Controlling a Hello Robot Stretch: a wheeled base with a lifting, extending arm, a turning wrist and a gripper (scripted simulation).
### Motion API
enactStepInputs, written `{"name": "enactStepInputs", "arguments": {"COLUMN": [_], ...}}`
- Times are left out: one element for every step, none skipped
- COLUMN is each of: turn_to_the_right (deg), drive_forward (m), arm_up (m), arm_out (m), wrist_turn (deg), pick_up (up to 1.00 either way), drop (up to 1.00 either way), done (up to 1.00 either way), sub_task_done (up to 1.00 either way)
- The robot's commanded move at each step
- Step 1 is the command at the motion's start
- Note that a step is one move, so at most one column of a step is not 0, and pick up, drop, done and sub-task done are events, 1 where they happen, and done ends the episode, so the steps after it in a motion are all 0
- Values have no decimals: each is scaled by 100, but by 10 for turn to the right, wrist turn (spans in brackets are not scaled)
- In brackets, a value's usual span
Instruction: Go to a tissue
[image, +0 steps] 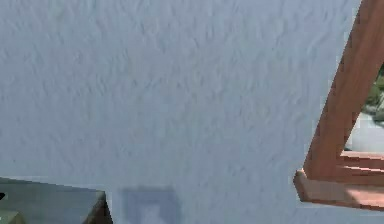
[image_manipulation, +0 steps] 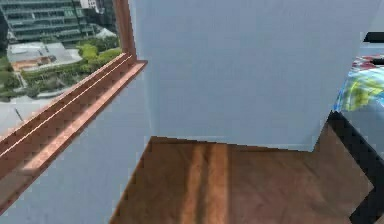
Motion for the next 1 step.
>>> {"name": "enactStepInputs", "arguments": {"turn_to_the_right": [330], "drive_forward": [0], "arm_up": [0], "arm_out": [0], "wrist_turn": [0], "pick_up": [0], "drop": [0], "done": [0], "sub_task_done": [0]}}
